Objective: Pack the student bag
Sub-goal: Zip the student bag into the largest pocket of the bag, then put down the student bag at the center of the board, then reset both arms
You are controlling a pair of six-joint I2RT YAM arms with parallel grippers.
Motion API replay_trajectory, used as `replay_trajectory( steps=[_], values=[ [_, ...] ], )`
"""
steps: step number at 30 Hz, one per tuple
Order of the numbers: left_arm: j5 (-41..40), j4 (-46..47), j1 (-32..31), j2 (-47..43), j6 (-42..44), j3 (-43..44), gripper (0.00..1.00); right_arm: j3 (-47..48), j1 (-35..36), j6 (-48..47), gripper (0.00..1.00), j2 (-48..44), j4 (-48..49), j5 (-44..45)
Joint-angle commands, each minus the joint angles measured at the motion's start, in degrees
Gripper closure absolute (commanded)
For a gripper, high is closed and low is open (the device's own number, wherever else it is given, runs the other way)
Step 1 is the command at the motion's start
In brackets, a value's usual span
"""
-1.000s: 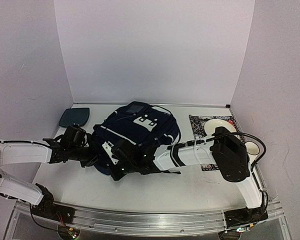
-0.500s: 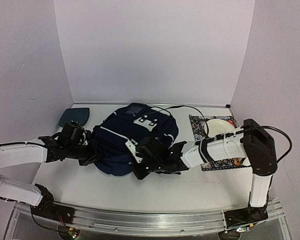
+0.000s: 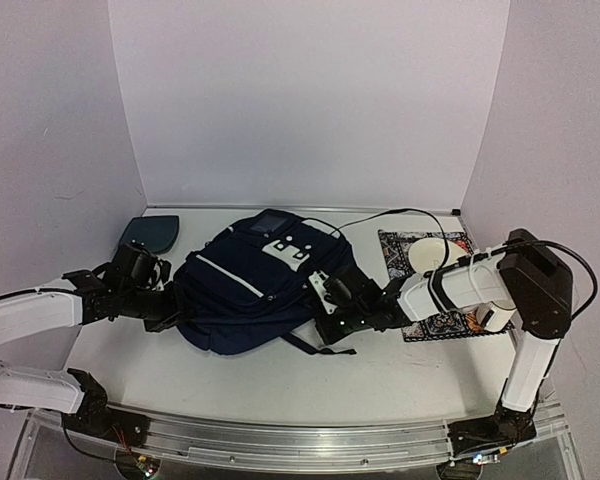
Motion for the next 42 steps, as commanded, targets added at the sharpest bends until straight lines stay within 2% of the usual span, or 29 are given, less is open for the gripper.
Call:
replay_trajectory(
  steps=[1, 4, 7, 9, 11, 14, 18, 23, 27, 31, 37, 42],
  values=[
    [-1.9, 0.0, 1.5, 0.7, 2.7, 0.7, 1.00, -0.9, -1.9, 1.2, 1.00, -3.3, -4.6, 1.6],
    [0.6, 3.9, 1.5, 1.6, 2.5, 0.1, 0.97, -0.4, -1.9, 1.5, 1.00, -3.2, -3.4, -0.1],
    [-0.2, 4.6, 1.5, 2.3, 3.5, 1.6, 0.81, 0.3, -1.9, 1.6, 0.96, -3.9, -3.3, -0.3],
    [-1.1, 4.6, 1.5, 2.7, 5.2, 3.5, 0.67, 0.7, -1.9, 1.7, 0.83, -4.9, -3.4, -0.2],
    [-1.8, 4.5, 1.6, 3.3, 6.7, 5.5, 0.55, 1.0, -2.0, 1.7, 0.65, -6.4, -3.4, 0.1],
    [-2.2, 3.9, 2.6, 4.2, 8.5, 8.8, 0.39, 1.2, -2.0, 1.7, 0.46, -9.1, -4.3, 0.7],
    [-2.2, 2.7, 6.2, 5.5, 11.9, 13.0, 0.26, 2.0, -2.1, 1.0, 0.23, -12.5, -6.2, 4.3],
    [-6.0, -1.5, 10.9, 8.0, 18.1, 20.0, 0.12, 3.9, -4.8, -1.1, 0.03, -14.7, -8.1, 12.6],
    [-9.5, -3.9, 15.8, 8.8, 21.5, 24.7, 0.02, 4.4, -9.6, -3.0, 0.02, -17.1, -8.2, 19.0],
    [-9.1, -4.6, 23.1, 7.4, 24.2, 27.7, 0.01, 3.1, -15.7, -4.5, 0.02, -20.9, -8.2, 24.6],
    [-14.4, -6.3, 29.2, 2.0, 28.3, 29.3, 0.00, -3.9, -24.6, -5.5, 0.02, -35.2, -8.9, 32.9],
    [-21.4, -6.2, 29.4, -7.3, 31.5, 28.7, 0.00, -8.8, -24.9, -8.3, 0.02, -49.0, -12.3, 38.8]
  ],
)
